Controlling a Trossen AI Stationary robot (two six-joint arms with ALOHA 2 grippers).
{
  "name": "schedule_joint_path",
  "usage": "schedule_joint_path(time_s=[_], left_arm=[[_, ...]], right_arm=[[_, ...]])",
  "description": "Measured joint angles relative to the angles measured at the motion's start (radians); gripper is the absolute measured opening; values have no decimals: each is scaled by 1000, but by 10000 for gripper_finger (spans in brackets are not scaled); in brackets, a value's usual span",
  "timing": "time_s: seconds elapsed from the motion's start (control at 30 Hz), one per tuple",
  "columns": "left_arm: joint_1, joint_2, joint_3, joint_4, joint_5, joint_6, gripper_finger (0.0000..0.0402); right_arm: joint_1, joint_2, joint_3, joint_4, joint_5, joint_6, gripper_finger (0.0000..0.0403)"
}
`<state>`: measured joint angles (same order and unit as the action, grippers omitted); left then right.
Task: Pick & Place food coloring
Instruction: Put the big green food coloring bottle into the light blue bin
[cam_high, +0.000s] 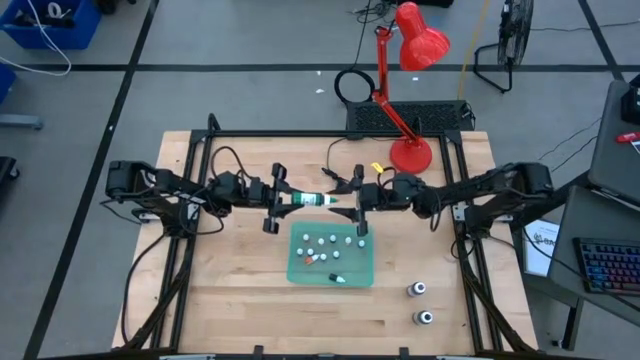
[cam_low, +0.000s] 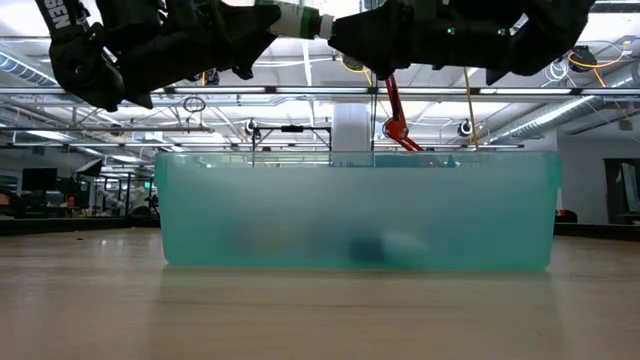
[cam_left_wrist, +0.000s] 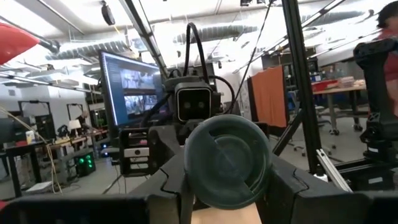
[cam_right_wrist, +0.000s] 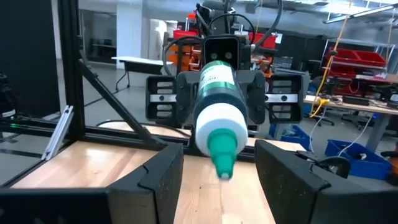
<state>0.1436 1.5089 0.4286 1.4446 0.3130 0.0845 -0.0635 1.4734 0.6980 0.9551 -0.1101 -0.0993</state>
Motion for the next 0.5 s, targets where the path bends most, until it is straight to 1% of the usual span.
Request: schedule_joint_path(time_s=[0.2,0.5], left_arm=[[0,0,0,-8,0,-1,128],[0,0,0,-29,0,-5,128]], right_arm=[[0,64,56,11,0,-18,187],[0,64,76,-24,0,-46,187]])
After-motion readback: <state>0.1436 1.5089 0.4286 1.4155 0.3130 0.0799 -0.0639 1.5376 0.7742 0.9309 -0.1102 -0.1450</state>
